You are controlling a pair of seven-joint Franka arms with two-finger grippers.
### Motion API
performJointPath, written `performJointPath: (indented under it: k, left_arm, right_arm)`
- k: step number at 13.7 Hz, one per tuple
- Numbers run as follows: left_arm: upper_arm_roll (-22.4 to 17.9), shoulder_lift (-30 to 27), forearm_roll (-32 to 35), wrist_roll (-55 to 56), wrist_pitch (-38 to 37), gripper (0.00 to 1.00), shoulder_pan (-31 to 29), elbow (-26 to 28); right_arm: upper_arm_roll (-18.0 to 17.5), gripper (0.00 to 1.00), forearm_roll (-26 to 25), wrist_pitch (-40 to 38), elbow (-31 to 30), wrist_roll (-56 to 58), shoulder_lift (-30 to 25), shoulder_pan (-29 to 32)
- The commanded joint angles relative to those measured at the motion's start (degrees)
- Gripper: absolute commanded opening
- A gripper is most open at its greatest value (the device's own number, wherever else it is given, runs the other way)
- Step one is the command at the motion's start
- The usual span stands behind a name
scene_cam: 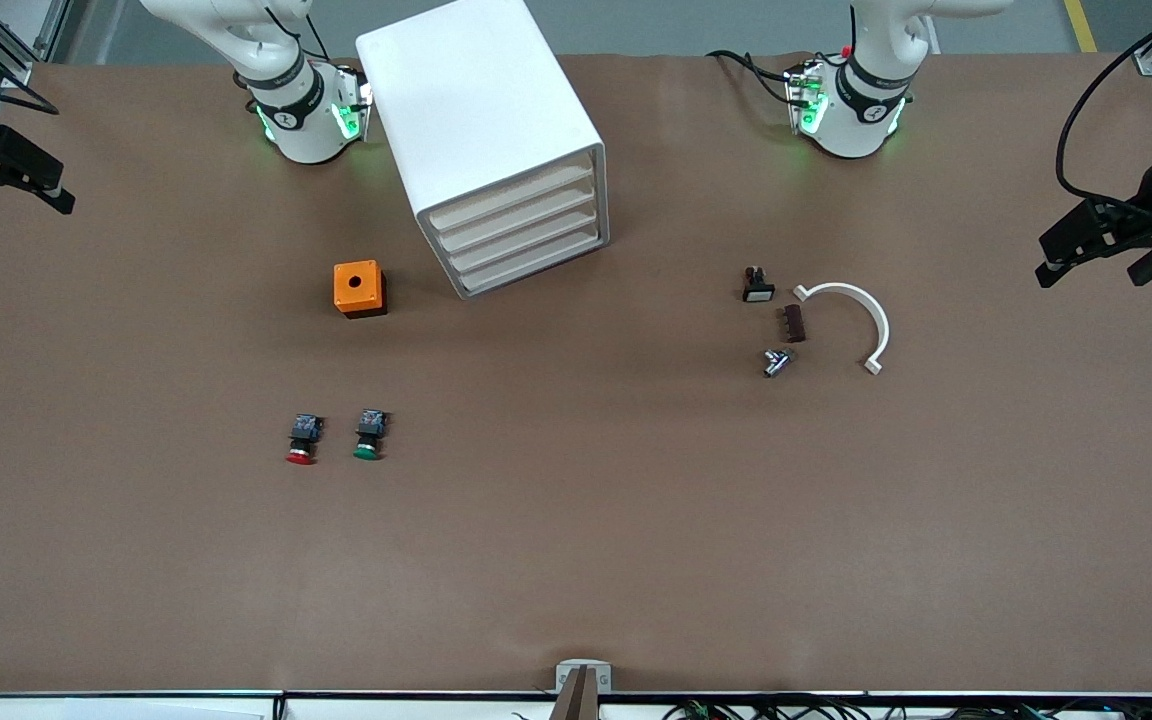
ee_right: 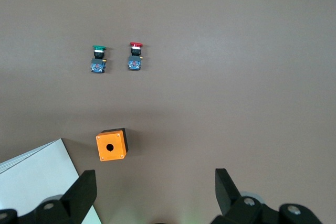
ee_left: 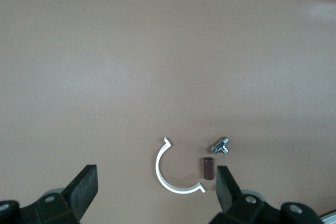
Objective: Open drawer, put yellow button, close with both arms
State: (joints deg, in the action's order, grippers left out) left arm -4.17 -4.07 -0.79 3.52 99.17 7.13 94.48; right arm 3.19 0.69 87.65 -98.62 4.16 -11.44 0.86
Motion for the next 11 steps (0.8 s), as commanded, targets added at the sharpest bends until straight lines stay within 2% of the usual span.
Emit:
performJointPath:
  k: [1, 3, 6, 11]
  left_arm:
    - [0.83, 0.29, 0.44, -1.06, -0.83, 0.99, -1.68, -1.41]
    - [1.18, 0.47, 0.44, -1.15, -0.91, 0.99, -2.72, -1.58]
    - [4.17, 0.82, 0.44, -1.15, -0.83, 0.99, -5.72, -1.67]
    - [4.44, 1.69, 0.44, -1.06, -0.83, 0.99, -5.20, -1.93]
  right_arm:
    - [0.07, 1.00, -1.04, -0.46, -0.43, 0.41, -0.95, -0.25]
    - [0.07, 1.00, -1.04, -0.55, -0.43, 0.24, -0.95, -0.25]
    - [0.07, 1.00, -1.04, -0.55, -0.52, 0.24, -0.95, -0.25]
    - [0.07, 1.00, -1.04, -0.64, -0.61, 0.06, -0.95, -0.25]
